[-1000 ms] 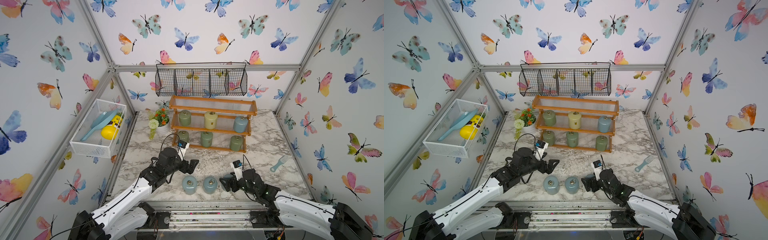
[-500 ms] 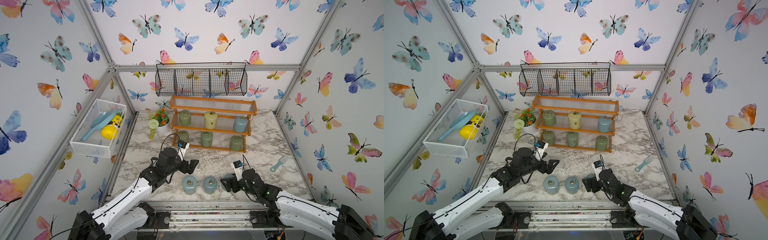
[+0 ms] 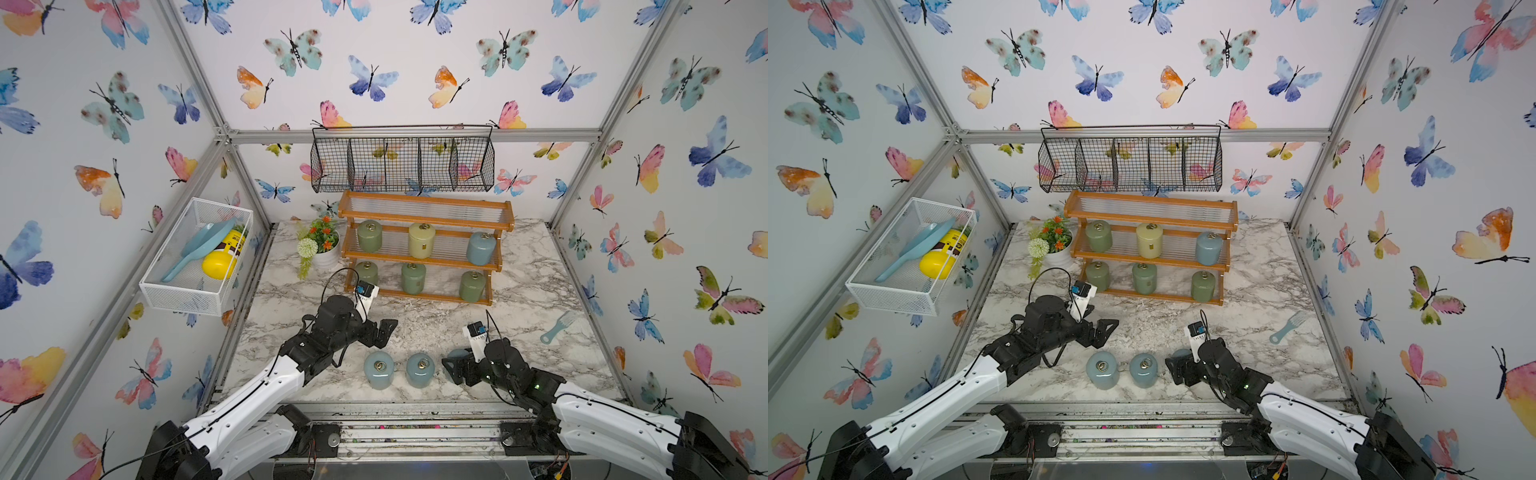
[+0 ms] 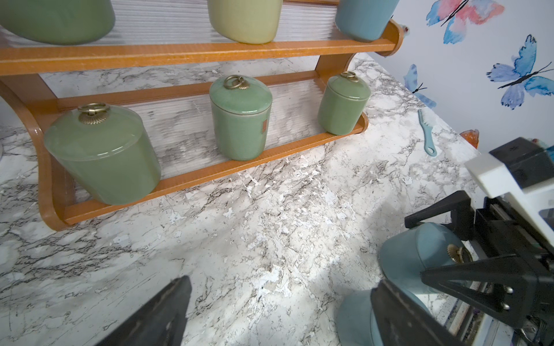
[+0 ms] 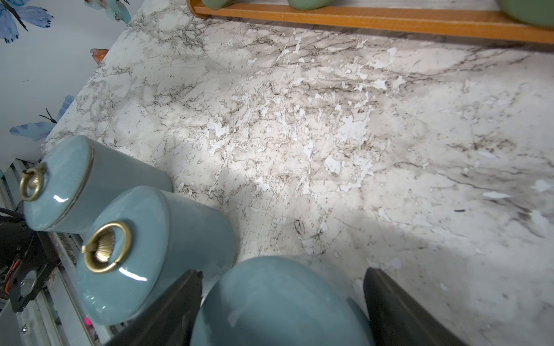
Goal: Remove the tea canisters from the shelf
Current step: Place the tea canister at the center of the board.
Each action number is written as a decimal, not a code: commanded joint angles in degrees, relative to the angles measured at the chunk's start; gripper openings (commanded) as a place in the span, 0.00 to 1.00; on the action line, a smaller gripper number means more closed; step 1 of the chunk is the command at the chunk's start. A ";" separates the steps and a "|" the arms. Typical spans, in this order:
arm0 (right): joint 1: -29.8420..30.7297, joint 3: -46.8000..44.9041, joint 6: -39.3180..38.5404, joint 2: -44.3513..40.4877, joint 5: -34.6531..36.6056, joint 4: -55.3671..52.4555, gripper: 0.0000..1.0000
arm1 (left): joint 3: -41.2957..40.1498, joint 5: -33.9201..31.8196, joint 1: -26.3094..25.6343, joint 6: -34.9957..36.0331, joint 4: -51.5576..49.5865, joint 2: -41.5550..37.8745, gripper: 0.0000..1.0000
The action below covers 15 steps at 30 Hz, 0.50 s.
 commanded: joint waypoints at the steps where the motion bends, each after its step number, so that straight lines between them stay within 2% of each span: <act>1: 0.52 2.19 0.50 -0.25 0.48 -2.57 0.89 | -0.23 0.76 0.30 0.35 1.39 -0.07 0.98; 15: 0.52 9.48 -1.91 -2.59 7.09 -8.51 1.00 | 3.09 0.45 0.50 1.41 2.01 2.87 0.98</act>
